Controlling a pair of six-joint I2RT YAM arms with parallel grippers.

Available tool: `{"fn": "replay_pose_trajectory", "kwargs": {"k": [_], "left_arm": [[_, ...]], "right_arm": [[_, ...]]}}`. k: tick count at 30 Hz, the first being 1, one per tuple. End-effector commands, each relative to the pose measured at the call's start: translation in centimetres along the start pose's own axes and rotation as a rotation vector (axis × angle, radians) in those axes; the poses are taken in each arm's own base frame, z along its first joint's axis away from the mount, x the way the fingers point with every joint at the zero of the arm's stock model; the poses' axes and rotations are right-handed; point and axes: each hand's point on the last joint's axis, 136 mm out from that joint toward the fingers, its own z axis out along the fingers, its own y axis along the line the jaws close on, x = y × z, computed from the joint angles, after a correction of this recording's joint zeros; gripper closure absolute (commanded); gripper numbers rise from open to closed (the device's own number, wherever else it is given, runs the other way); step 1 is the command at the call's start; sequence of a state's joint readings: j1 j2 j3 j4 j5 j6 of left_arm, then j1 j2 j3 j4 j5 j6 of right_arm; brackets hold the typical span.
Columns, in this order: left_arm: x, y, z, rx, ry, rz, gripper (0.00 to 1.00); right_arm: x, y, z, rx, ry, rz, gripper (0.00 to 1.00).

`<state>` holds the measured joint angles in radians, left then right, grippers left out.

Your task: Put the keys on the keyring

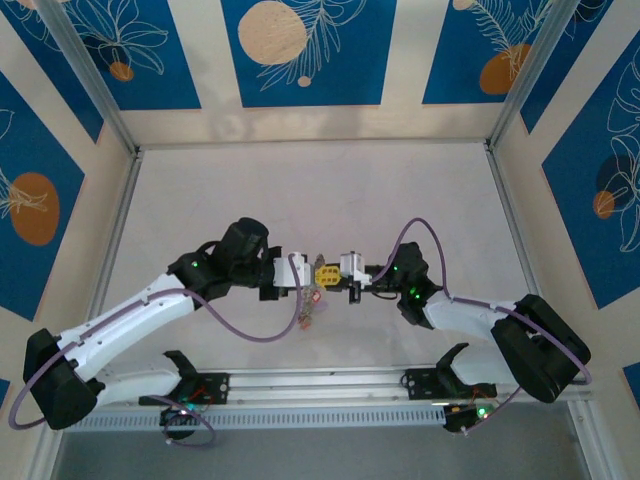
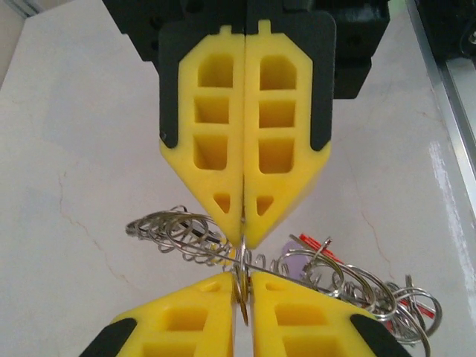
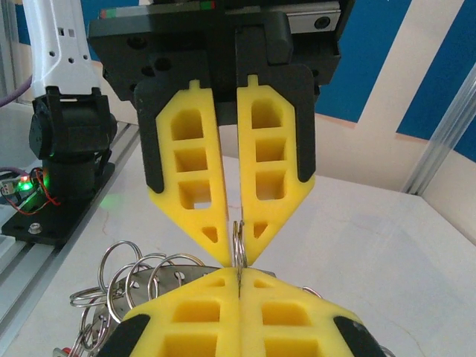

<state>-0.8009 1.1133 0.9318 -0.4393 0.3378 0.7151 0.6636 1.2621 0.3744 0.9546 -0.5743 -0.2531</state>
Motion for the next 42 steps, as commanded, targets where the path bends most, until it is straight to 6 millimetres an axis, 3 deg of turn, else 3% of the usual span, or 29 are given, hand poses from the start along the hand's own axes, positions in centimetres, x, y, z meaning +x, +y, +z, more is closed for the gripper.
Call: {"fn": "replay_pose_trajectory", "kwargs": {"k": [1, 6, 9, 13, 16, 23, 29, 34, 42], "left_arm": [[-1.3, 0.5, -0.4, -0.015, -0.070, 0.004, 0.89], [-1.7, 0.5, -0.6, -0.008, -0.081, 0.004, 1.00], [-1.1, 0.6, -0.6, -0.007, -0.035, 0.009, 1.00], [0.3, 1.0, -0.7, 0.014, 0.103, 0.010, 1.00], [0.9, 0.6, -0.6, 0.040, 0.211, 0.067, 1.00], [0.6, 0.5, -0.4, 0.062, 0.318, 0.153, 1.00], [-0.5, 0.6, -0.4, 0.065, 0.287, 0.152, 1.00], [0.0, 0.4, -0.4, 0.076, 0.308, 0.150, 1.00], [0.1, 0.2, 0.0, 0.080, 0.299, 0.130, 1.00]], "right_arm": [[-1.1, -0.2, 0.1, -0.003, -0.041, -0.035, 1.00], [-0.9, -0.2, 0.1, 0.003, -0.029, -0.031, 1.00], [-0.4, -0.4, 0.1, 0.015, -0.005, -0.027, 0.99], [0.9, -0.8, 0.3, 0.023, 0.071, 0.000, 0.82], [1.2, -1.0, 0.5, 0.025, 0.089, 0.013, 0.76], [1.4, -1.6, 1.2, 0.035, 0.085, 0.035, 0.76], [1.4, -1.5, 1.5, 0.021, 0.079, 0.051, 0.78], [0.9, -1.4, 1.5, 0.016, 0.068, 0.053, 0.82], [0.7, -0.5, 1.8, -0.026, 0.061, 0.056, 0.80]]}}
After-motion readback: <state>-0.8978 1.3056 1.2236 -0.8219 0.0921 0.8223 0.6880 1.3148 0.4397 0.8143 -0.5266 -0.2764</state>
